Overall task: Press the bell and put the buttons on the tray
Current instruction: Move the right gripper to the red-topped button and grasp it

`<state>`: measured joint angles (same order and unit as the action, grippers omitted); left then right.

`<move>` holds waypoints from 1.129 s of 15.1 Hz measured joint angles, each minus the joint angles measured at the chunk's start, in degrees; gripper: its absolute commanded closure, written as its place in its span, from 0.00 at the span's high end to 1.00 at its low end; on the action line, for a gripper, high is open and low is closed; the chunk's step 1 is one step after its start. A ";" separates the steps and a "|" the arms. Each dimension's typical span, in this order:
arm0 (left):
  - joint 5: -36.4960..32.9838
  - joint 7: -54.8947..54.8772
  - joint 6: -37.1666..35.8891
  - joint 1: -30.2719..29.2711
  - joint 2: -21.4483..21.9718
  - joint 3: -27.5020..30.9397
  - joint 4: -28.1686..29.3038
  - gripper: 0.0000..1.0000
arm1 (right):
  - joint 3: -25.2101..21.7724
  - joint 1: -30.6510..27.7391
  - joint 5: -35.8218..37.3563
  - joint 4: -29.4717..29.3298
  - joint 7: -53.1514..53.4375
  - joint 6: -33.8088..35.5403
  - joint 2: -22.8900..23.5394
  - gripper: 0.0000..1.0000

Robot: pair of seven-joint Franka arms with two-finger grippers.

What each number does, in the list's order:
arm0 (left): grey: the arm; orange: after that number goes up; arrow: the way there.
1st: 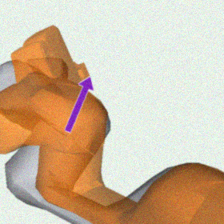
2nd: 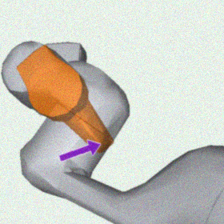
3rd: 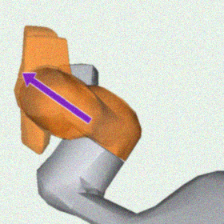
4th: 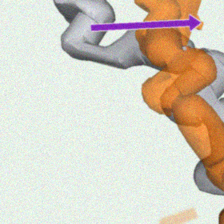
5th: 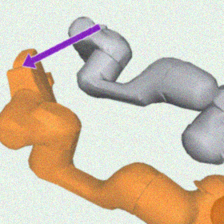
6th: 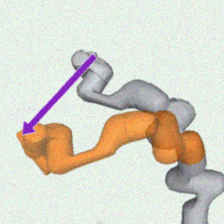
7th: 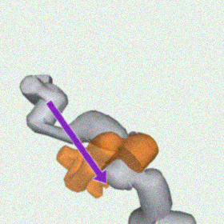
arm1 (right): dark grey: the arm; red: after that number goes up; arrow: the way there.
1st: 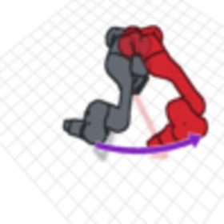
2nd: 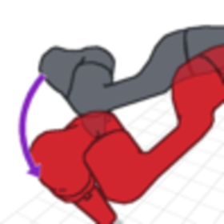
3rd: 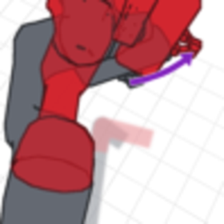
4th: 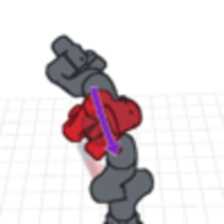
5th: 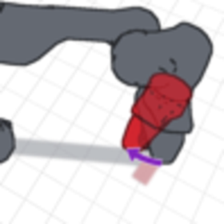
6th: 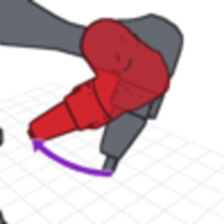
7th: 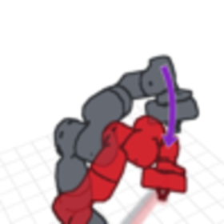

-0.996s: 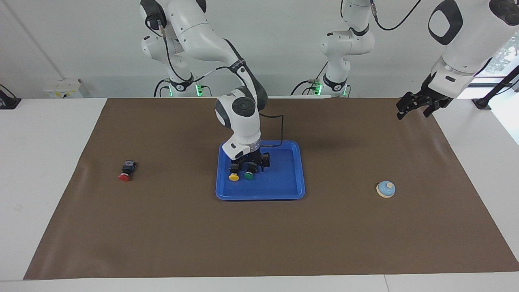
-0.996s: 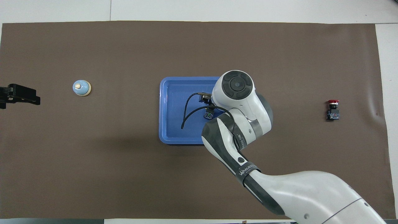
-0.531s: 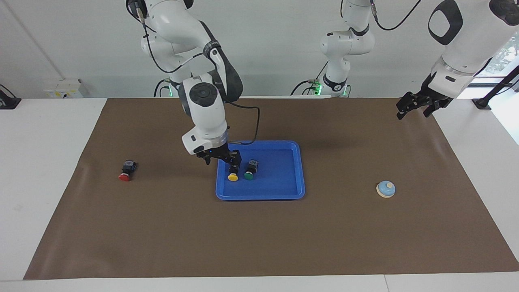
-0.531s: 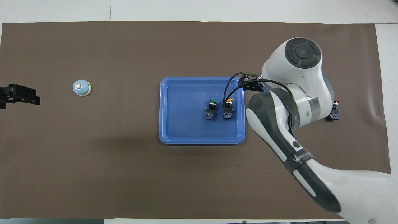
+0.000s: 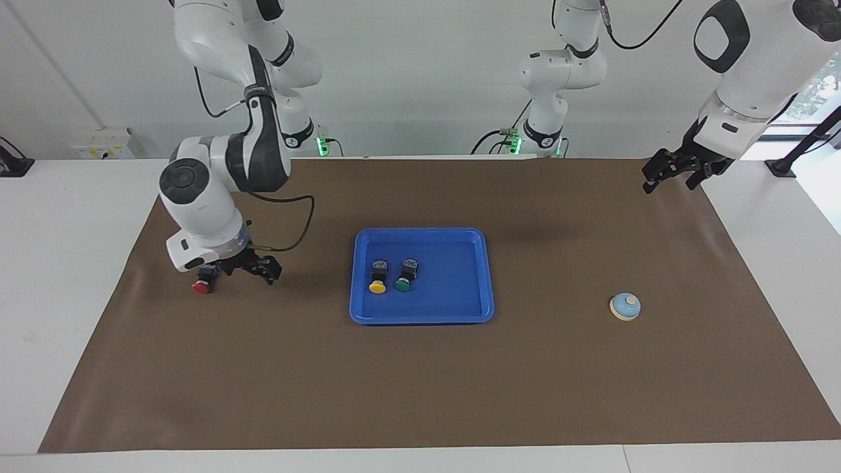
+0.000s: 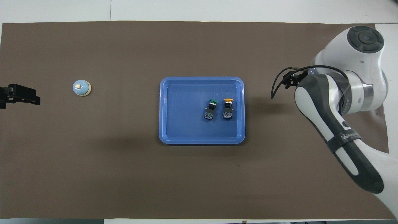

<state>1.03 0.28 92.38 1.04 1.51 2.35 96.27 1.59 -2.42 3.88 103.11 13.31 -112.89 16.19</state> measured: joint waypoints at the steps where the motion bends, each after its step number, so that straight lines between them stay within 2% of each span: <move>1: 0.00 0.00 0.00 0.00 0.00 0.00 0.00 1.00 | -0.01 -2.01 0.00 1.09 -2.32 -0.06 -0.47 1.00; 4: 0.00 0.00 0.00 0.00 0.00 0.00 0.00 1.00 | 0.00 -6.17 0.00 4.13 -7.08 -1.97 -1.79 1.00; 8: 0.00 0.00 0.00 0.00 0.00 0.00 0.00 1.00 | 0.02 -9.68 0.00 12.55 -11.91 -13.63 -3.47 1.00; 12: 0.00 0.00 0.00 0.00 0.00 0.00 0.00 1.00 | 0.03 -10.52 0.00 20.08 -12.42 -23.16 -4.79 1.00; 17: 0.00 0.00 0.00 0.00 0.00 0.00 0.00 1.00 | 0.05 -11.93 0.00 23.56 -12.93 -27.00 -5.69 1.00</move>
<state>1.03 0.28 92.38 1.04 1.51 2.35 96.27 1.64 -14.35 3.88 126.66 0.38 -139.89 10.50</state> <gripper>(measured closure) 0.000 0.000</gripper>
